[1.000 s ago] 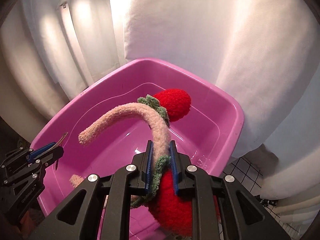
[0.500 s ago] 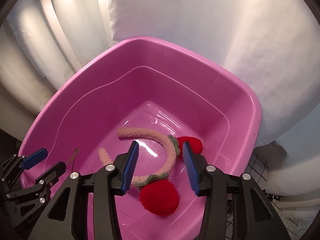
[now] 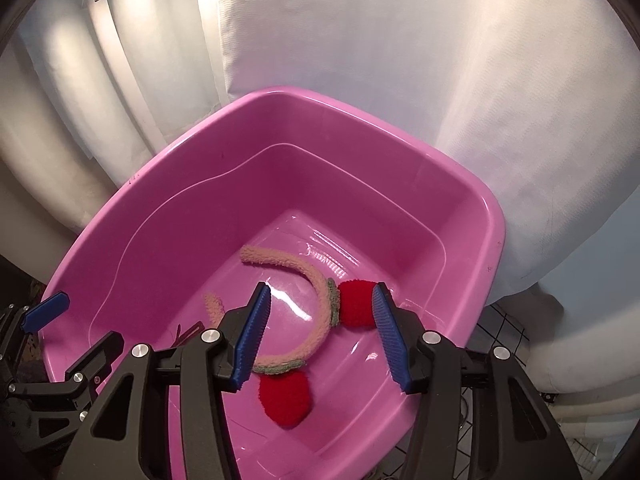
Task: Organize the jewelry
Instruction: 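Open both tools to drop the headband and brown clip into the tub, then move the right tool to the pearl claw clip while the left tool approaches the bangle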
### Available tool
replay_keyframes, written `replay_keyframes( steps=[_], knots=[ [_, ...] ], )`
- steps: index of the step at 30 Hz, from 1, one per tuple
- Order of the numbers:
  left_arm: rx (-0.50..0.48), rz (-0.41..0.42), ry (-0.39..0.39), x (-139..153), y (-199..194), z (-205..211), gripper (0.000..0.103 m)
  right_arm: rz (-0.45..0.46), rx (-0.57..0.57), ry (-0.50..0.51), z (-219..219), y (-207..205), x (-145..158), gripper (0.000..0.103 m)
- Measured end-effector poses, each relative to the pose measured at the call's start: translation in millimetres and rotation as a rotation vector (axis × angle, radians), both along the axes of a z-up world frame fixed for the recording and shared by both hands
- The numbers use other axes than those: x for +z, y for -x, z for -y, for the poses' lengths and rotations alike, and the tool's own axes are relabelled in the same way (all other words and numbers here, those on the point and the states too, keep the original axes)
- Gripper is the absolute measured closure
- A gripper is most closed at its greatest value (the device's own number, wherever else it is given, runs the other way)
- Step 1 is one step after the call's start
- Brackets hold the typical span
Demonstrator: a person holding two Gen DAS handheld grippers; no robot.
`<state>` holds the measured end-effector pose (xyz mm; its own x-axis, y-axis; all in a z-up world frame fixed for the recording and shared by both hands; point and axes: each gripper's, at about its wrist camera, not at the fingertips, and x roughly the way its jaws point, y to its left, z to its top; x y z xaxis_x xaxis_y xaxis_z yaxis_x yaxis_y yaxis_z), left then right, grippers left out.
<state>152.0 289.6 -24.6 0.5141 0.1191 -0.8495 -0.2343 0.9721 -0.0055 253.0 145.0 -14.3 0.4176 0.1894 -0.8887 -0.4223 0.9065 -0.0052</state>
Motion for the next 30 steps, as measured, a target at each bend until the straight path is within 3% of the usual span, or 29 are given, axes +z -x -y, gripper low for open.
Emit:
replay_keyframes(
  steps=[10, 30],
  knots=[
    [0.023, 0.027, -0.01, 13, 16, 2, 0.015, 0.026, 0.013, -0.023, 5, 16, 13, 0.041],
    [0.05, 0.101, -0.013, 47, 72, 27, 0.009, 0.086, 0.025, -0.08, 41, 80, 38, 0.032]
  ],
)
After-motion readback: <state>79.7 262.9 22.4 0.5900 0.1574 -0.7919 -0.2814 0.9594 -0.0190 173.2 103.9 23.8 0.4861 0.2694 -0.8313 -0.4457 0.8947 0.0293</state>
